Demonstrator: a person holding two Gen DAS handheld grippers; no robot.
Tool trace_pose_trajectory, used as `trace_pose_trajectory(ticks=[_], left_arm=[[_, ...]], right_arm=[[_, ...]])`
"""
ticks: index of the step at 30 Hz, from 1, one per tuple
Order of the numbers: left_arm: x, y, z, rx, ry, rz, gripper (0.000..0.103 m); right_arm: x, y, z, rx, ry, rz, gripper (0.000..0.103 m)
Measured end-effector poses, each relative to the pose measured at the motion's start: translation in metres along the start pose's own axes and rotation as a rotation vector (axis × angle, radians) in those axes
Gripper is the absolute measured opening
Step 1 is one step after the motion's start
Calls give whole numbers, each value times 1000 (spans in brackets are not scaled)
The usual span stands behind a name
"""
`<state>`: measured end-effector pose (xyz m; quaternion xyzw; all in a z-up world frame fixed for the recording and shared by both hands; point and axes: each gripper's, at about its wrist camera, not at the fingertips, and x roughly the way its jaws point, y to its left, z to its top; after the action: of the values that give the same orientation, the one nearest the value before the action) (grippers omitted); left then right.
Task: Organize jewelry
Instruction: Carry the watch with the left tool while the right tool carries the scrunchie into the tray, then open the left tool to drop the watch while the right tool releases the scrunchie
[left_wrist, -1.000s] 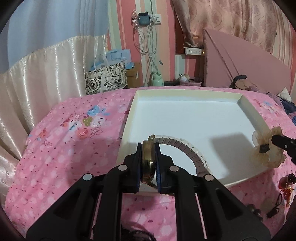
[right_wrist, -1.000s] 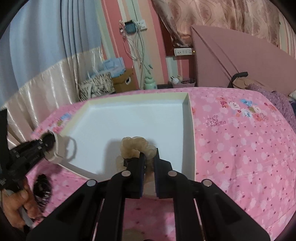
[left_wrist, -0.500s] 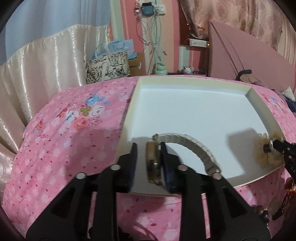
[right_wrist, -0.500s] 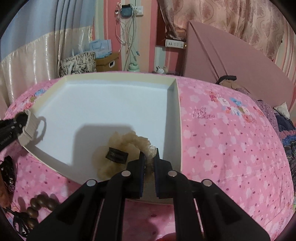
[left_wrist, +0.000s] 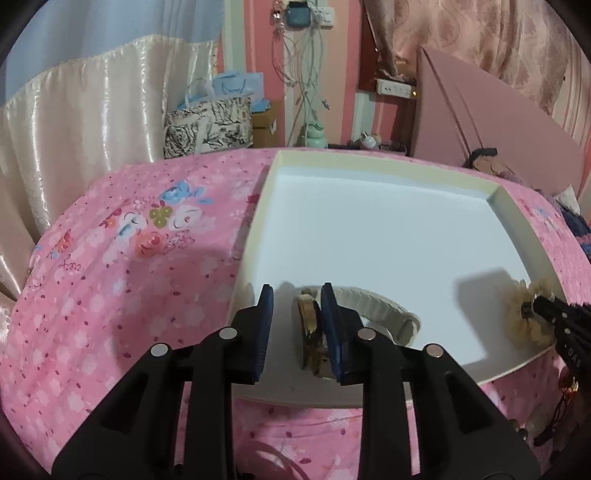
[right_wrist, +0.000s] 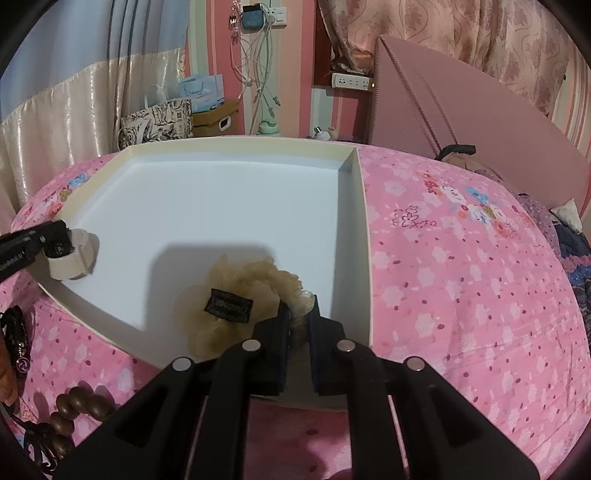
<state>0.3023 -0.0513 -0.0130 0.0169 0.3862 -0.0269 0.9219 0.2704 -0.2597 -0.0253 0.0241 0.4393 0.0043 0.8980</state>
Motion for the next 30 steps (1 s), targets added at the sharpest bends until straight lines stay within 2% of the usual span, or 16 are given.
trace_pose_trajectory(ticks=[4,6,8,10,16,18,24,27,29,30], left_arm=[[-1,-8,-3,31,5,-2,29],[-1,-8,-6,31,16,-2,34],[2,-8,-9,34,36,14,44],[5,-9,-14,47,61,42,50],[2,-9,-19,53,80,49,51],[-2,-7,-23,46,90,25,51],[-10,-8,-30,51,85,17,51],[-11,-6,-30,48,76,12,50],[-18,-4,-32,40,58,-26,54],[-21,-4,-31,37,51,-40,55]], right_arm=[[-4,-2,-2,12,-7,22,12],[-4,-2,-2,13,-7,23,12],[-5,-1,-3,8,-8,18,12],[-5,-3,-3,5,-9,9,12],[-3,-4,-2,-38,-1,-32,8],[-2,-5,-2,-53,-4,-51,7],[-2,-8,0,-60,-4,-69,8],[-5,-8,0,-47,-14,-38,21],[-9,-8,-2,-26,-24,14,40],[-11,-7,-3,-20,-32,40,44]])
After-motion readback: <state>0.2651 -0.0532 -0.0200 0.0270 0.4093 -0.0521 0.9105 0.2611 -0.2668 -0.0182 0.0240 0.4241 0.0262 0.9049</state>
